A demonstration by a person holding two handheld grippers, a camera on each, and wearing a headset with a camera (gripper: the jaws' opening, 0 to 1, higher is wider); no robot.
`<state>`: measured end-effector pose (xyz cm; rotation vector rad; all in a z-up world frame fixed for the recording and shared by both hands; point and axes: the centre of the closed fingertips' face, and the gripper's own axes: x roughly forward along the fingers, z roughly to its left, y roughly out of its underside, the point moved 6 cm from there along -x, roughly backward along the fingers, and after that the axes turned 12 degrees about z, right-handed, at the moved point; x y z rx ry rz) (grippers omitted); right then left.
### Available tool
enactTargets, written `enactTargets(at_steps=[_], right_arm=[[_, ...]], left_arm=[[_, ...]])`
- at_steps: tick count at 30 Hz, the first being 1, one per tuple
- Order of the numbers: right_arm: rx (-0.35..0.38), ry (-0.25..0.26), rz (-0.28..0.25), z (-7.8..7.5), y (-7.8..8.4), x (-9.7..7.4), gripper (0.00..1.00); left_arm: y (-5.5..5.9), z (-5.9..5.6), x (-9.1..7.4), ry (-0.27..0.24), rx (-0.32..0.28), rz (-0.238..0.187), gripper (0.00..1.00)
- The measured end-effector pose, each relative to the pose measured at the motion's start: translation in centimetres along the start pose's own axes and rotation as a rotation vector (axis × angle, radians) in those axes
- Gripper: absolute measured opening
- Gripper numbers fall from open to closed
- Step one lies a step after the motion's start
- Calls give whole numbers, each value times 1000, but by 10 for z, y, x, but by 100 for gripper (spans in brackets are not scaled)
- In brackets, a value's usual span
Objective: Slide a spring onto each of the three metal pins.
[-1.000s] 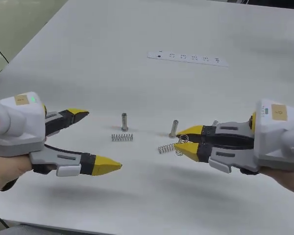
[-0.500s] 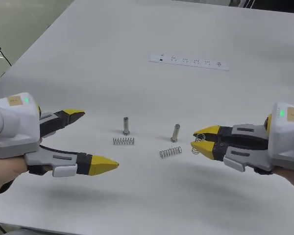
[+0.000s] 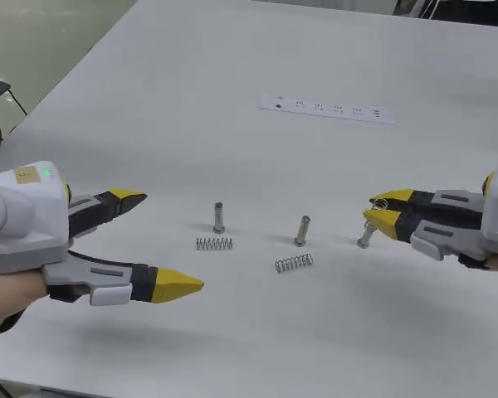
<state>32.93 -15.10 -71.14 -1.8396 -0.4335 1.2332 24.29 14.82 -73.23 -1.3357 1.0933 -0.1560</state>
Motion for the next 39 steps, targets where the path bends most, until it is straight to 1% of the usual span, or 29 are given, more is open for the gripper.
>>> enactTargets(at_steps=[4,14,20,27,30,39], right_arm=[[27,22,-4,-9,1,1,8],[84,48,-4,-18,7,4,8],[136,63,-12,-27,12,5,8],[161,61,-5,-29,15,9,8],[169,51,-5,-27,16,11,8],[170,47,12,-25,21,16,8]], left_arm=[[2,1,0,-4,-3,4,97],[5,1,-1,-6,-8,10,97],[7,2,0,-5,-11,10,97],[6,2,-1,-8,-11,8,96],[6,1,-1,-6,-12,8,96],[8,2,-2,-10,-13,13,95]])
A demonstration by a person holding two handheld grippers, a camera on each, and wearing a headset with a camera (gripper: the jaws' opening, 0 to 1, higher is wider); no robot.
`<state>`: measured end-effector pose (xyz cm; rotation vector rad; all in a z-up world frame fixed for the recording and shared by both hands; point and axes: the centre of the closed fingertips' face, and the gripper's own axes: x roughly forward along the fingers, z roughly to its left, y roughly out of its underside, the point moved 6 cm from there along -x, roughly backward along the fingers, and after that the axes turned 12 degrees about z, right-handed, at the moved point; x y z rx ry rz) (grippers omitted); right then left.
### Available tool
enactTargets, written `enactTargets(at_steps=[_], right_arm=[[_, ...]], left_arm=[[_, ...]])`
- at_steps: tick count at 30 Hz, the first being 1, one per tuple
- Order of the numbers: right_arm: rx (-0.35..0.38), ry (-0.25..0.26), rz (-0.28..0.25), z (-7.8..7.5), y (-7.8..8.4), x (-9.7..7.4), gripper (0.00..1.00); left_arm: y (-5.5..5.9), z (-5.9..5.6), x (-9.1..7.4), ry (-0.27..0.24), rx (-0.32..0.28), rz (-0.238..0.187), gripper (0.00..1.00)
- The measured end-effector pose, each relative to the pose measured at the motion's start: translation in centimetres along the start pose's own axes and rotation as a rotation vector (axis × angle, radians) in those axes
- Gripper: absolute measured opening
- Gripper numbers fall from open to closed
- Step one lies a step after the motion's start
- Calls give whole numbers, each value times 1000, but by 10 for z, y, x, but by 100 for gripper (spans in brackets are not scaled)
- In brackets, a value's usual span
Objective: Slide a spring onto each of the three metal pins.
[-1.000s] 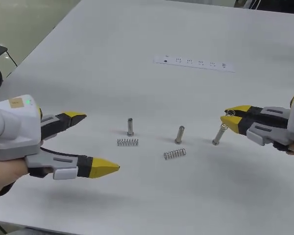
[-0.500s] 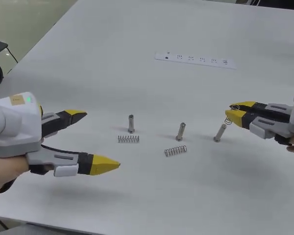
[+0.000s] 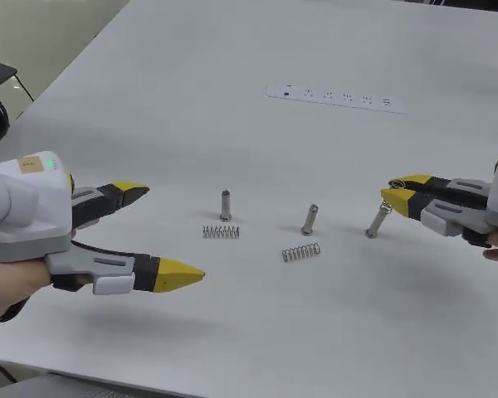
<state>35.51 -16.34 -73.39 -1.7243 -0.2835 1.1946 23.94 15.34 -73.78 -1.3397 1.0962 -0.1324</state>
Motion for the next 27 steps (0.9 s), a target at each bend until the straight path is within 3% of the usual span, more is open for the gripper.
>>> enactTargets(at_steps=[15,27], right_arm=[[-5,-2,29,3,11,9,8],[45,-3,61,3,30,20,8]], left_arm=[[0,0,-1,-1,-5,0,94],[-1,1,-1,-7,-5,-3,94]])
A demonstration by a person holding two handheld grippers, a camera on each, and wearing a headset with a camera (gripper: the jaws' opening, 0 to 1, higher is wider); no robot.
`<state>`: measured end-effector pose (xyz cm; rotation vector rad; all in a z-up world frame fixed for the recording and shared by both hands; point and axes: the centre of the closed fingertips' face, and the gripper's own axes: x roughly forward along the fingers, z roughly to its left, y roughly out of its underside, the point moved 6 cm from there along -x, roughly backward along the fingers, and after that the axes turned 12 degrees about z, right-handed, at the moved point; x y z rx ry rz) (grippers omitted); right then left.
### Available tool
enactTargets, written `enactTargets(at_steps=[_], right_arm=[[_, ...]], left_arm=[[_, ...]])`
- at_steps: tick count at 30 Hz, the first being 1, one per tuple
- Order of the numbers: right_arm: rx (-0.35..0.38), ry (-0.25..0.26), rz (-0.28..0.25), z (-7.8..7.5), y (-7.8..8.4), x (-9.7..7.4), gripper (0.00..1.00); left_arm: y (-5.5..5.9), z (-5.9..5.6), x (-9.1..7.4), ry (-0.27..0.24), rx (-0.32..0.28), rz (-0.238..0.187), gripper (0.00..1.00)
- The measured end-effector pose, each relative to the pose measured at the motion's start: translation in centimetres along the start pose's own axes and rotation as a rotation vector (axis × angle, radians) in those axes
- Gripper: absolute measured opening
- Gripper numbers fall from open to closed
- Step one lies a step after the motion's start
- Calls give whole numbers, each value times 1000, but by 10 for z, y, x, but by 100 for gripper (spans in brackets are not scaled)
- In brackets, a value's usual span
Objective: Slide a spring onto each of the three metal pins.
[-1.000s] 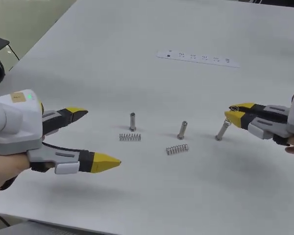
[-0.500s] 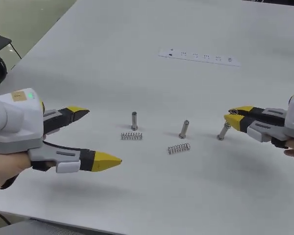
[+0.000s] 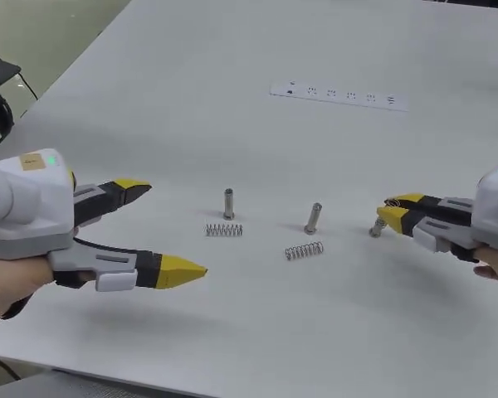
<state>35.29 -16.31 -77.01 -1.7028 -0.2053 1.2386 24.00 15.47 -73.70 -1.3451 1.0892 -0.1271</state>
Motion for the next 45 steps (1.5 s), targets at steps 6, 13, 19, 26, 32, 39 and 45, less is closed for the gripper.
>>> enactTargets(at_steps=[6,13,19,26,32,39,45], right_arm=[[2,-2,30,2,8,7,8],[0,-8,45,4,12,9,9],[6,-13,59,5,13,9,11],[26,-18,41,5,9,6,16],[22,-15,19,4,3,0,19],[-10,-32,-27,11,-12,-13,19],[-19,-47,-72,16,-22,-24,18]], left_arm=[[-1,-1,1,3,3,-1,94],[-1,-1,0,0,2,0,94],[-1,-1,0,0,3,0,94],[-3,-1,0,0,5,-4,94],[-4,-1,1,2,10,-1,94],[-7,-2,2,7,15,0,94],[-7,-2,3,12,18,2,94]])
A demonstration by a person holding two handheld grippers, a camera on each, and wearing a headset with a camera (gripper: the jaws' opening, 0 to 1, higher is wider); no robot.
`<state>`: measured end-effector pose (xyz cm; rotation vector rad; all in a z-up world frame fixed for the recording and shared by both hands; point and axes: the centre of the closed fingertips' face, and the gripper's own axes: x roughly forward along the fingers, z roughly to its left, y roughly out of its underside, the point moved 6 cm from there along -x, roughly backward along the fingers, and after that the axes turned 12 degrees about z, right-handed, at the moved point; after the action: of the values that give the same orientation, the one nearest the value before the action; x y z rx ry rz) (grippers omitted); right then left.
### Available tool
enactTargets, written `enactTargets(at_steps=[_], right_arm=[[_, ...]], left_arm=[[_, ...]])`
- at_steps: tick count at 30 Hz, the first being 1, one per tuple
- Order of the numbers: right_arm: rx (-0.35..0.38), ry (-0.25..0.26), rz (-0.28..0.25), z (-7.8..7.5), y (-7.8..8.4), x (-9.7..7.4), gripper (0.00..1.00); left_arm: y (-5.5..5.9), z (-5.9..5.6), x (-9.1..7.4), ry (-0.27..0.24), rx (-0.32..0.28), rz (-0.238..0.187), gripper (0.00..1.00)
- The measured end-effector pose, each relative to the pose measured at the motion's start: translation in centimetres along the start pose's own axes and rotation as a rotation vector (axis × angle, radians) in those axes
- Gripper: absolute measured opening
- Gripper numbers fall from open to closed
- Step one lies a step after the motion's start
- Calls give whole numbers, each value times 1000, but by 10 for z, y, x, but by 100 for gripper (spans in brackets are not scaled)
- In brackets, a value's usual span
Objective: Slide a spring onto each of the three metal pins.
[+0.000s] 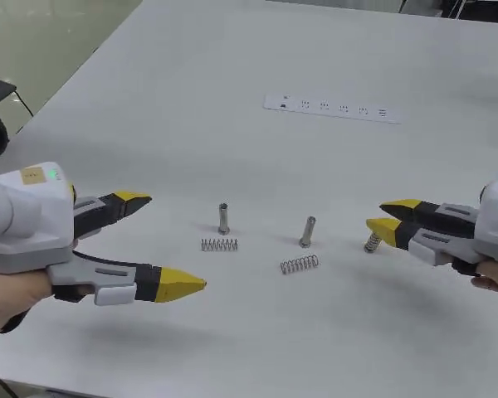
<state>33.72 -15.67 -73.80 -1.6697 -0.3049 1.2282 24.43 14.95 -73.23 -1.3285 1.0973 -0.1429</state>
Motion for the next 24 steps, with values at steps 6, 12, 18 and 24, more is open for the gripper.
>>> enactTargets(at_steps=[6,12,18,24], right_arm=[[-18,-31,-32,11,-8,-7,18],[-48,-68,-38,27,-11,-7,17],[-74,-108,-27,42,-10,-5,18],[-122,-151,12,55,-4,1,18]], left_arm=[[-2,0,1,3,3,-1,94],[-3,-2,2,8,8,-1,93],[-1,-3,2,9,7,4,93],[-1,-3,1,5,3,2,93]])
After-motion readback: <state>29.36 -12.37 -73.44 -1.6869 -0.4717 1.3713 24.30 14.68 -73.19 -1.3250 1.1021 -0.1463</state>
